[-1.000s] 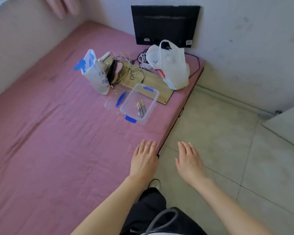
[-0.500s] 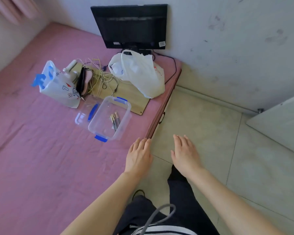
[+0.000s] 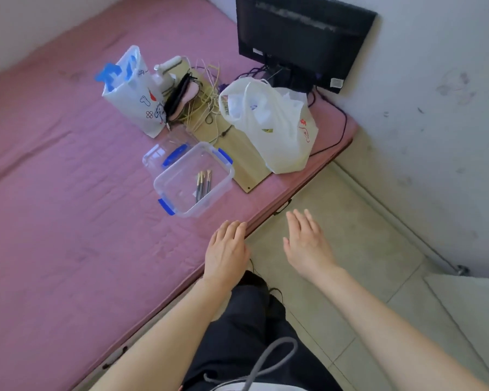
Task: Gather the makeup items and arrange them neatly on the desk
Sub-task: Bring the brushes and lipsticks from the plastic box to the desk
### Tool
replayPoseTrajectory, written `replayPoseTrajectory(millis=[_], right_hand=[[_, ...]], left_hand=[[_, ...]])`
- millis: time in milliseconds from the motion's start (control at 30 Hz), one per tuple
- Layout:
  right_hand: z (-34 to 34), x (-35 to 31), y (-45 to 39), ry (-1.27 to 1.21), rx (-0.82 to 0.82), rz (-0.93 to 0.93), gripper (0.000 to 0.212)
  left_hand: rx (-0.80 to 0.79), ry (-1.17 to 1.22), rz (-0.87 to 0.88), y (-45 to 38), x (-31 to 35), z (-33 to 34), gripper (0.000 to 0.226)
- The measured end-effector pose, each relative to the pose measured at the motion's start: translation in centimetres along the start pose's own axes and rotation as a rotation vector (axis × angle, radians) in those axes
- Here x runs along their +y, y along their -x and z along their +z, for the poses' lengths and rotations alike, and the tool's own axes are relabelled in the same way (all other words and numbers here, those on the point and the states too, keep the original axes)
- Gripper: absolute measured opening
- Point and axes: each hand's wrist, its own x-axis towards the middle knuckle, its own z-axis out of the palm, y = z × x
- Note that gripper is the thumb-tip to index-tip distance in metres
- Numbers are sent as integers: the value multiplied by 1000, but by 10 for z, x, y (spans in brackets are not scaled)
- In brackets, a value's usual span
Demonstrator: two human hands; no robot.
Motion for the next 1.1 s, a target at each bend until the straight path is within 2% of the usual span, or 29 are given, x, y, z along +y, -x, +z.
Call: replayPoseTrajectory(millis=[233, 633, 867, 1100], right_hand=[[-22, -28, -89, 94, -55, -142, 58], [-43, -98, -227, 200, -138, -417, 54], [-16, -120, -310, 286, -251, -613, 52], [59, -121, -386, 333, -368, -722, 49]], left_hand=[[-22, 36, -183, -48, -42, -8, 41], [41, 122, -420, -123, -123, -19, 29], [-14, 152, -573, -159, -169, 4, 23], [-57, 208, -741, -210, -213, 63, 26]])
